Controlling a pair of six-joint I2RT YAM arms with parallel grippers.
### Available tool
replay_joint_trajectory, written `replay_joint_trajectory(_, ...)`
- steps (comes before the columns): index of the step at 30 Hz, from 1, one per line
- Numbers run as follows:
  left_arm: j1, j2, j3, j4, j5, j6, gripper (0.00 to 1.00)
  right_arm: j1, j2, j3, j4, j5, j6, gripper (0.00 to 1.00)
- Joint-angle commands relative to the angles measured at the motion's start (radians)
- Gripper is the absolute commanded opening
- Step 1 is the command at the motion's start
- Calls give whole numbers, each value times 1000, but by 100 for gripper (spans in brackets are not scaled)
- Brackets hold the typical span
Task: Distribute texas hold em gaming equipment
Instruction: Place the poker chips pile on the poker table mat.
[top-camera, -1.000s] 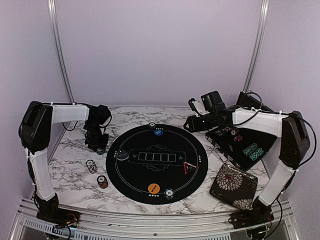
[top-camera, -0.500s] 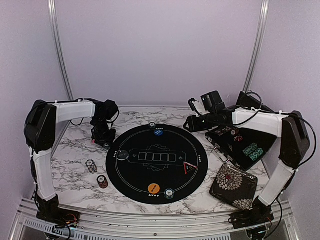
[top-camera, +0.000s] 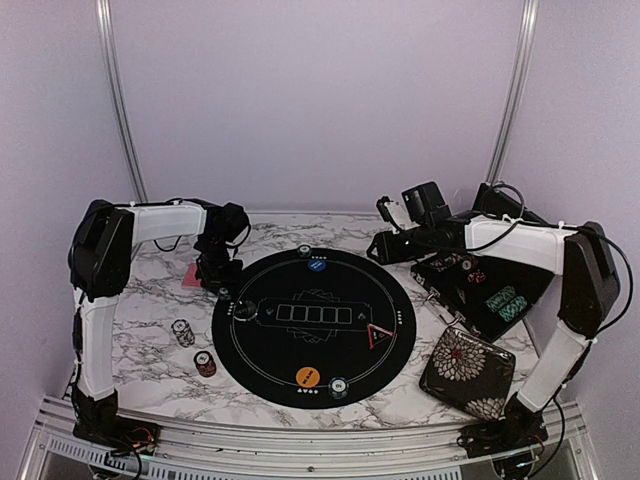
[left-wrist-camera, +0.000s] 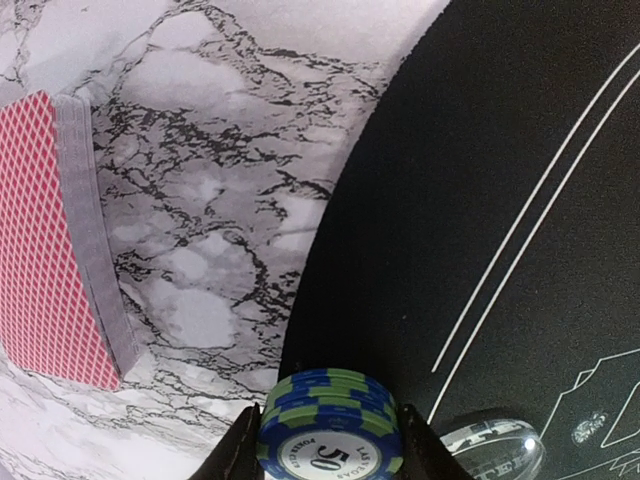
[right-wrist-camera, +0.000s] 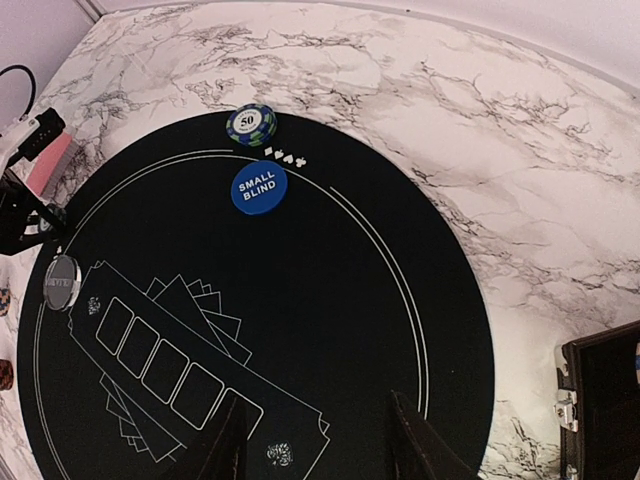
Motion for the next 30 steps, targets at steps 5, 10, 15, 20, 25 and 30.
replay_joint_trajectory(5,-10,39,39,-38,11,-6,40,-10,-9,25,10,-7,-6,44)
replay_joint_trajectory(10,-13,39,31,-39,6,-4,45,-10,-8,27,8,-6,-6,44)
replay_joint_trajectory(15,-13,37,33,-40,0,-1,50,-10,-8,27,8,-4,-6,44)
replay_joint_trajectory(20,-13,34,36,-42,-2,0,55,-10,-11,29,7,-5,-6,44)
replay_joint_trajectory(25,-13,30,47,-45,-8,2,58,-11,-13,27,6,-4,-7,44)
replay_joint_trajectory(30,-13,29,73,-53,-12,9,61,-10,-14,29,3,-3,-8,44)
